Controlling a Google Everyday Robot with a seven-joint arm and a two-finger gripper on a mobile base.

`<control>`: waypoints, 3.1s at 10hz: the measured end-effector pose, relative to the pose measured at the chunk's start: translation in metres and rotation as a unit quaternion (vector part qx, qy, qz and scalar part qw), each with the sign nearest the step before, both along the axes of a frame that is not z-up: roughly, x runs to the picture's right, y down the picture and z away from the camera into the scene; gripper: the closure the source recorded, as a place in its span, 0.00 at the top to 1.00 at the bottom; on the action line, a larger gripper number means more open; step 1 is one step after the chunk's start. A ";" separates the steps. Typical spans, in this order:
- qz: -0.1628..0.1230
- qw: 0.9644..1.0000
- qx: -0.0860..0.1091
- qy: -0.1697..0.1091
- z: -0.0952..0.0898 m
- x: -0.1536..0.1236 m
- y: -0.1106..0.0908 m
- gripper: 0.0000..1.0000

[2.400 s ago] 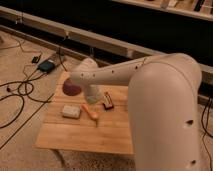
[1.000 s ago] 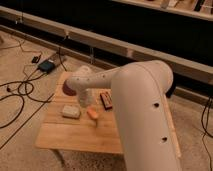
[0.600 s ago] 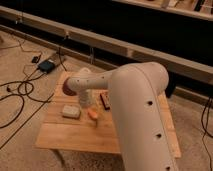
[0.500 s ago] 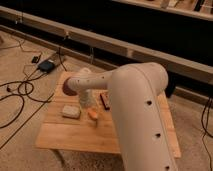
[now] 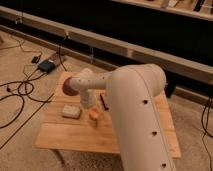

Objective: Place the pepper in the ceramic cup

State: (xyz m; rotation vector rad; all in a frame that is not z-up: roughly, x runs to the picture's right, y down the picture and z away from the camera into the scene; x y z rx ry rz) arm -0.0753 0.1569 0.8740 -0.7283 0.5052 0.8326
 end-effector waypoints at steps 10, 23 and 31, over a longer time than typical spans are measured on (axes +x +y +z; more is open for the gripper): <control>0.019 1.000 0.024 0.006 -0.001 -0.002 -0.022 0.00; 0.169 0.926 0.293 0.169 -0.154 0.042 -0.080 0.00; 0.189 0.917 0.297 0.187 -0.156 0.045 -0.078 0.00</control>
